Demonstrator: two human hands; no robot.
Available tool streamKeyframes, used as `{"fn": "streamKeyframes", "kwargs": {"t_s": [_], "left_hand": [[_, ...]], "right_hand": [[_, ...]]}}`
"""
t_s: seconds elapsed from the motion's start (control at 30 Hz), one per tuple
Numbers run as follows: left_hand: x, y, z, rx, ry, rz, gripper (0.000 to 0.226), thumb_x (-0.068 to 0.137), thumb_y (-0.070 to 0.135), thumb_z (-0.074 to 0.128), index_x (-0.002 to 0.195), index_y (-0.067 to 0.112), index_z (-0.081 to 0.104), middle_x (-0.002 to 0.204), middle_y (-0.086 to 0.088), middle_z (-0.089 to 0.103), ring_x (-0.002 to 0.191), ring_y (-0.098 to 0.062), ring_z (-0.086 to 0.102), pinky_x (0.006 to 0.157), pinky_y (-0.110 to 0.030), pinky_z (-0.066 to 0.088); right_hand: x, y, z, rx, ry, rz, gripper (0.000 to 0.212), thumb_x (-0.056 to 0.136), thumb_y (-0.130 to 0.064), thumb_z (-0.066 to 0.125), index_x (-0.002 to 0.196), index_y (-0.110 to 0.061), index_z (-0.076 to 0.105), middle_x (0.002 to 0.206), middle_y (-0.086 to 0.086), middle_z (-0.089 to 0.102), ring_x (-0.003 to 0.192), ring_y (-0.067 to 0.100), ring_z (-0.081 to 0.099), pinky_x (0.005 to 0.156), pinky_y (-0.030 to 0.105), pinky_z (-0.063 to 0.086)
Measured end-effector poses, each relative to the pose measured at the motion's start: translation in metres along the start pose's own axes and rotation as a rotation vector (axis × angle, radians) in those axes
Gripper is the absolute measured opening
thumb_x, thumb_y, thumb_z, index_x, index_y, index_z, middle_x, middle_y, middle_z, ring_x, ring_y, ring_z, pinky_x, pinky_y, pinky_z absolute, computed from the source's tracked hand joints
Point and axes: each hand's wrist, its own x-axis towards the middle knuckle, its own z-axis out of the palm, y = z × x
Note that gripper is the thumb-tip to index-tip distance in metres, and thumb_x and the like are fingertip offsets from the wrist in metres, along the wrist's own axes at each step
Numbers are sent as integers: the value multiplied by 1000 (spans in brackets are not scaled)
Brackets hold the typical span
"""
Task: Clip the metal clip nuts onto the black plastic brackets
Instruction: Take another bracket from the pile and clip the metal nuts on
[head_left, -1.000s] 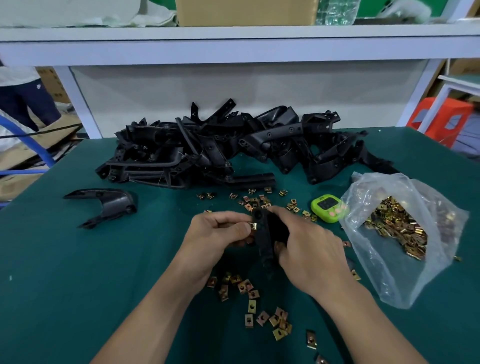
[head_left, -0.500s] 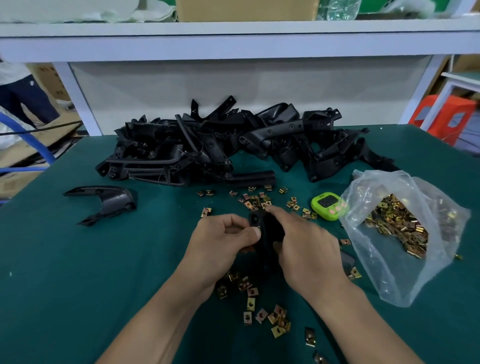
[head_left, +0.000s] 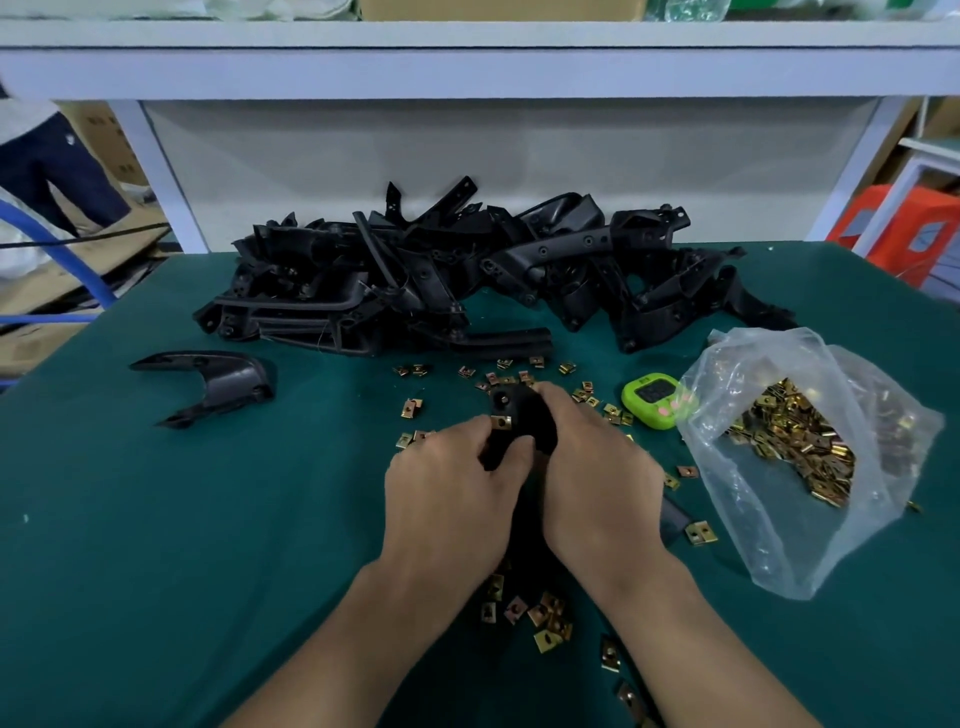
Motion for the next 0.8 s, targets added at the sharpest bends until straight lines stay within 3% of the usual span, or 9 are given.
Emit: {"fn": "streamKeyframes", "kwargs": {"t_s": [0.13,0.23,0.3,0.37,0.5,0.67,0.8], "left_hand": [[7,-7,-5,-145,-38,32,40,94,53,56,66,26,62,53,13,59,47,-7,54,44,-16,39],[27,-26,-15,-177,25,-54,46,102,53,43,86,26,76,67,5,71,61,-13,64,57,-31,55],[39,-41,-20,-57,-27,-111,24,101,35,54,109,30,77,88,11,76,73,-5,64,66,-14,51],[43,-51,-20,36,-185,-105,24,95,28,66,114,37,76,107,20,72,89,3,59,73,0,38],[40,-53,-16,196,-349,41,18,89,39,75,107,41,79,115,21,61,114,-3,46,92,-20,36],[35,-48,-13,178,-221,126,10,85,22,81,91,30,78,93,19,64,98,-6,52,87,-30,47],[25,-33,-8,-84,-95,12,21,94,21,70,86,39,63,82,20,66,84,-1,58,66,-14,45]], "right_hand": [[2,1,-2,58,-6,21,54,90,-22,64,135,-42,42,100,-13,64,88,17,63,65,33,38],[4,6,-7,97,29,63,48,90,-21,65,129,-40,45,93,-16,61,73,16,52,61,33,32],[5,10,-8,89,40,88,48,91,-22,64,133,-36,46,95,-15,62,72,14,44,62,33,32],[6,11,-8,75,40,97,48,91,-24,65,133,-36,46,92,-16,59,71,14,42,63,33,32],[5,8,-7,59,-7,102,46,89,-21,65,128,-39,47,88,-17,57,68,15,44,63,33,33],[4,6,-6,53,-25,89,44,87,-19,66,124,-38,49,89,-13,66,69,17,51,62,34,37],[3,6,-7,71,22,89,42,86,-22,68,119,-39,50,87,-15,64,64,14,44,56,32,30]]}}
